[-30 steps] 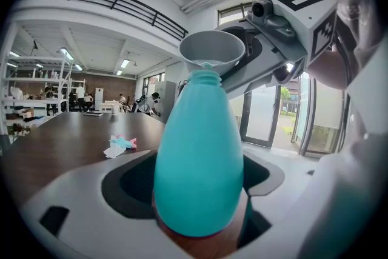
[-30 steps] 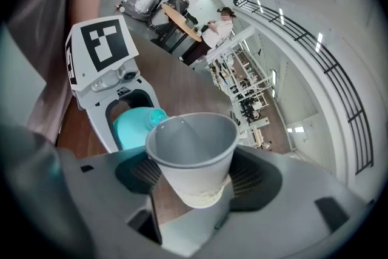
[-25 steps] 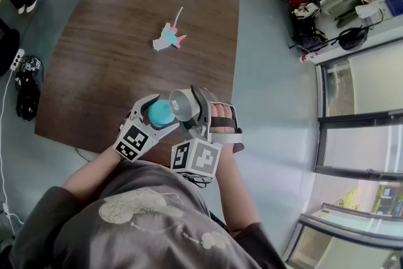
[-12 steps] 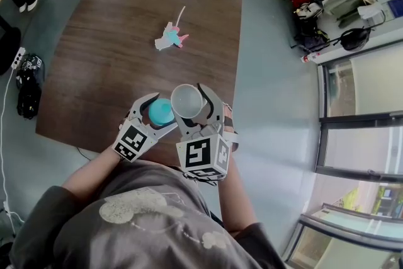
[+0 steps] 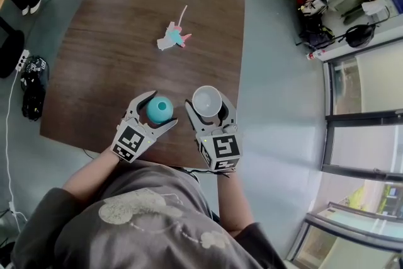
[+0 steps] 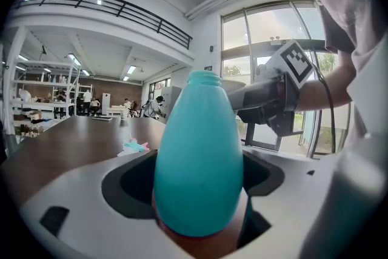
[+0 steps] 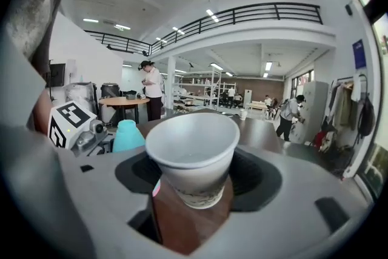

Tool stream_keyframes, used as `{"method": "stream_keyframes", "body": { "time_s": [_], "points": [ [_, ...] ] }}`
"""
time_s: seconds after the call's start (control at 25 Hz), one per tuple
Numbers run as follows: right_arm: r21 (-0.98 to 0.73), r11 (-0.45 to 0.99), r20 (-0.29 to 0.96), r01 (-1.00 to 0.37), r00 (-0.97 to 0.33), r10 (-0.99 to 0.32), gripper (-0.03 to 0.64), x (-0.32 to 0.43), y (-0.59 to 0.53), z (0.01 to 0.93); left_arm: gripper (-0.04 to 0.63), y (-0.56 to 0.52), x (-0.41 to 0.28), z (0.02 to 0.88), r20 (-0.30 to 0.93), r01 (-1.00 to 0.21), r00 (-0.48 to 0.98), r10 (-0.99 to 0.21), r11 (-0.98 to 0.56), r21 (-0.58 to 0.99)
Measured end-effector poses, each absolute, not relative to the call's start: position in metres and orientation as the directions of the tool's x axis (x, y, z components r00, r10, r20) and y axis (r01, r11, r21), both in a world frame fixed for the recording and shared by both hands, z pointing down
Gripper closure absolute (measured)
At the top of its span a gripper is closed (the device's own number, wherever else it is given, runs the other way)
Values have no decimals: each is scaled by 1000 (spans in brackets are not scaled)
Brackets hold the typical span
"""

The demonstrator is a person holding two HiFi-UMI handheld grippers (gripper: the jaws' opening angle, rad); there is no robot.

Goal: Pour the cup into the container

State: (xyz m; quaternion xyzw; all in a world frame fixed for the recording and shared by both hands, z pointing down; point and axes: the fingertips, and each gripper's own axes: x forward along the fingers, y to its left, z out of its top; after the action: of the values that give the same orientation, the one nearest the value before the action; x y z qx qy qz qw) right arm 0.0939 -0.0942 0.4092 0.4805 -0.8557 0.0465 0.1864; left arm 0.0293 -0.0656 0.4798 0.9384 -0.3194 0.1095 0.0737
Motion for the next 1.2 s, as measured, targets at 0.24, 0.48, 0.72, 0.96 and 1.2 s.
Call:
{"method": "stream_keyframes", "body": {
  "time_s": [0.24, 0.48, 0.72, 0.96, 1.2],
  "points": [
    [30, 466, 296, -884, -438, -849, 308, 109, -89, 438, 183, -71, 18, 485, 269, -639, 748, -607, -767, 45],
    [-60, 417, 299, -907, -415, -859, 308, 112, -81, 474, 183, -70, 10, 502, 297, -644, 740, -603, -764, 53],
    [-104, 397, 340, -912, -408, -847, 307, 111, -76, 508, 183, -65, 16, 521, 306, -621, 760, -573, -780, 84],
    [-134, 405, 371, -904, -425, -825, 308, 101, -76, 532, 183, -74, 15, 530, 310, -625, 754, -579, -778, 66],
    [-155, 402, 393, -903, -430, -813, 308, 99, -80, 549, 183, -79, 10, 540, 319, -625, 752, -577, -778, 66]
  ]
}}
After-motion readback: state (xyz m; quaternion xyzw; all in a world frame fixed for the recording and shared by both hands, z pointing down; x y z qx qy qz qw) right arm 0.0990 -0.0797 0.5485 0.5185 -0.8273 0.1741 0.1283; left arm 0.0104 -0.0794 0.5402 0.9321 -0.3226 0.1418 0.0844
